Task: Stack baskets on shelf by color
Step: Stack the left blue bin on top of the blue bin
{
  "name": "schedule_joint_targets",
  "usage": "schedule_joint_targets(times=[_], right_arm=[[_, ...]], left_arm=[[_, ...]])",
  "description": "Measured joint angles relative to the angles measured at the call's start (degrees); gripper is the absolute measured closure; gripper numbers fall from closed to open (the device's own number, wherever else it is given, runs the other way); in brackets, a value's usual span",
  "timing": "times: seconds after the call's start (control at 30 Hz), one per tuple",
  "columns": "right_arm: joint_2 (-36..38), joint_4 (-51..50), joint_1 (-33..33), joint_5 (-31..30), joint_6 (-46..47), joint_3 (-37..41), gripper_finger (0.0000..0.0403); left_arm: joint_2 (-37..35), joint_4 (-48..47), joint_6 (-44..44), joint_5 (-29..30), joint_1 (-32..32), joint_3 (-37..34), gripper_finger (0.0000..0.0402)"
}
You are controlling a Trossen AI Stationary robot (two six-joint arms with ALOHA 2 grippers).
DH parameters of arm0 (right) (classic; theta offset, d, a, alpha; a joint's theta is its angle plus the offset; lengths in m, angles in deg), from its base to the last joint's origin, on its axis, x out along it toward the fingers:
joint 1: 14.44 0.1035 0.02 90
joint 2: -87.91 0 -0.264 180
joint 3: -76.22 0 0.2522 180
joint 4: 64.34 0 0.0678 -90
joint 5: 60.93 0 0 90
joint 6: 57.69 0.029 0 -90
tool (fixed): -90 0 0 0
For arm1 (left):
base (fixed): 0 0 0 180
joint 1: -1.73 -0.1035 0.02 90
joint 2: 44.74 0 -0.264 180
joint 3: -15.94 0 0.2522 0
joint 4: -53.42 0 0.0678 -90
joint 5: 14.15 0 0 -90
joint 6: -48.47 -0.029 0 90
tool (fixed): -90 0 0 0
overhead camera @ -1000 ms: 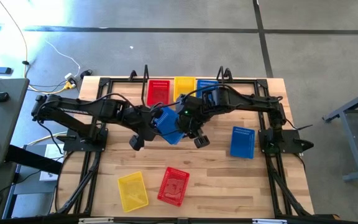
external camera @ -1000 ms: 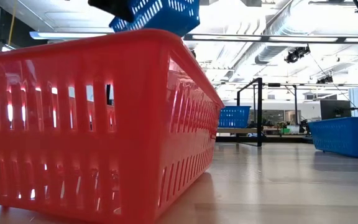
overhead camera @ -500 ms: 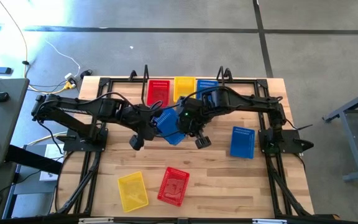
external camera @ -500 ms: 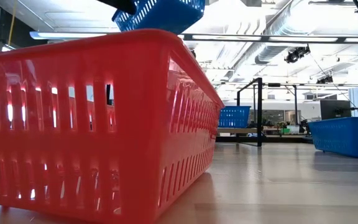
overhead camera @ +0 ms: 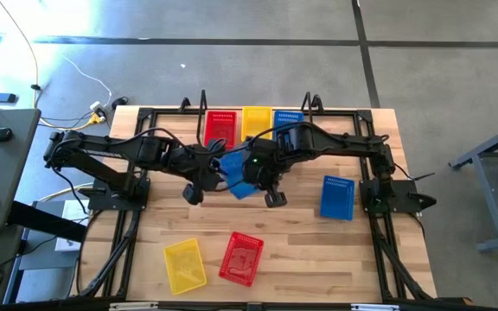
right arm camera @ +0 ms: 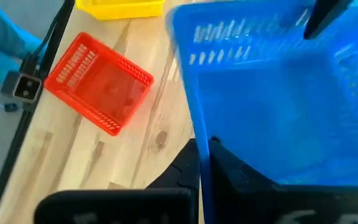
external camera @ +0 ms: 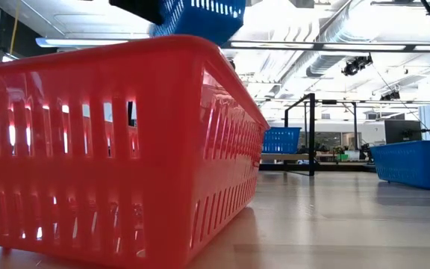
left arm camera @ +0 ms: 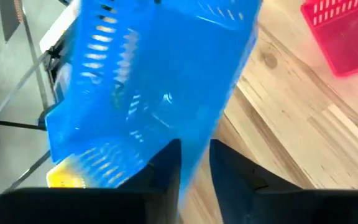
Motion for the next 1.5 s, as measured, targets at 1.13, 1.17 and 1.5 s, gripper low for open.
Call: schedule_joint_targets(times=[1.13,1.17,1.5], right_arm=[[7.6,-3.2,-2.4,-18.9,11.9,19.8,0.0403],[9.4,-1.0,-2.9,-19.1,11.3,22.1,0.0403],[27.6,19.7,-8.7,-21.8,3.4,44.2,0.0403]], left_arm=[[-0.3,0.6,2.6,14.8,-4.5,0.0,0.0257],[-0.3,0.7,2.8,14.8,-4.9,0.0,0.0257],[-0.3,0.9,5.1,14.4,-9.0,0.0,0.0257]])
